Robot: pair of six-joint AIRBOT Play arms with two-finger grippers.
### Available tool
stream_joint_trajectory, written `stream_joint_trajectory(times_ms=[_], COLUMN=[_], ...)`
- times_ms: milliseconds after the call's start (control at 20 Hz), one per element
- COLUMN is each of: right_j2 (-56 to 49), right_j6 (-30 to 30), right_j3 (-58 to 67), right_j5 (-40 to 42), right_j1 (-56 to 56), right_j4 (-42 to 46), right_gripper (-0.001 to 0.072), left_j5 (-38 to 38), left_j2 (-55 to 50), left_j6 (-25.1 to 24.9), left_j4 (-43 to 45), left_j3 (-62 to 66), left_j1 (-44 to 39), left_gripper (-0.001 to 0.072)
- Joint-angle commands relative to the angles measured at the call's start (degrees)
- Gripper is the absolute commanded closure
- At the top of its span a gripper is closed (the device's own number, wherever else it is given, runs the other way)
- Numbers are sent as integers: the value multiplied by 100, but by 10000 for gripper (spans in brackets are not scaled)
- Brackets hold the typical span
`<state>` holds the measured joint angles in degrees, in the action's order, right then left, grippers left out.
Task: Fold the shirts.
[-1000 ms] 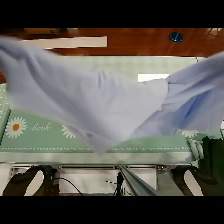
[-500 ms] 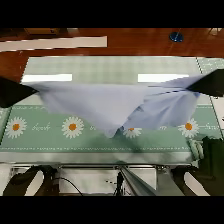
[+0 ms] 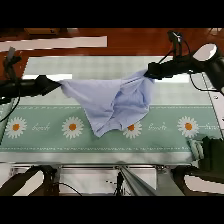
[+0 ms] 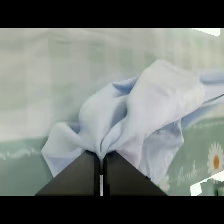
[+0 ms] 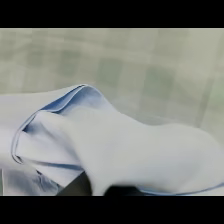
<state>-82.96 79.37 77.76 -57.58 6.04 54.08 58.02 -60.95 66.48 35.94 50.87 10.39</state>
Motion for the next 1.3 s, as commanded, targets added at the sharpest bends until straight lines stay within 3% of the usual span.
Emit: stream_joint_trajectory(times_ms=[0,150,200,350,400,450,600,700,850,900,1000,1250], right_j2=[-450,-461,-461,-461,-461,-455,-455,-455,-457,-455,-455,-455], right_j6=[-70,-107,-109,-107,-109,-109,-146,-219,-293,-319,-317,-319], right_j3=[-9,-9,-9,-9,-9,-9,-9,-9,-9,-9,-9,-9], right_j5=[1178,1176,1095,942,874,802,586,494,387,356,306,-26], right_j1=[57,55,57,57,55,55,57,55,55,57,55,55], right_j4=[-334,-127,-72,-42,-52,-46,-13,28,179,302,619,1110], right_gripper=[689,690,690,690,690,690,690,689,689,689,689,689], left_j5=[-599,-592,-533,-334,-57,411,2116,2647,2736,2789,2708,1165], left_j2=[-1113,-1849,-2011,-2120,-2109,-2103,-2031,-1775,-1198,-1043,-933,-1056], left_j6=[-852,-1054,-1056,-1054,-1049,-1051,-874,-315,55,50,48,229], left_j4=[-927,-1163,-1161,-1163,-1163,-1158,-1137,-592,874,905,796,745], left_j3=[-81,-81,-81,-26,136,385,1123,1126,575,238,-378,-1051], left_j1=[-179,-382,-417,-319,-173,44,800,1132,1084,992,629,-1054], left_gripper=[682,675,629,427,245,168,172,286,275,238,90,90])
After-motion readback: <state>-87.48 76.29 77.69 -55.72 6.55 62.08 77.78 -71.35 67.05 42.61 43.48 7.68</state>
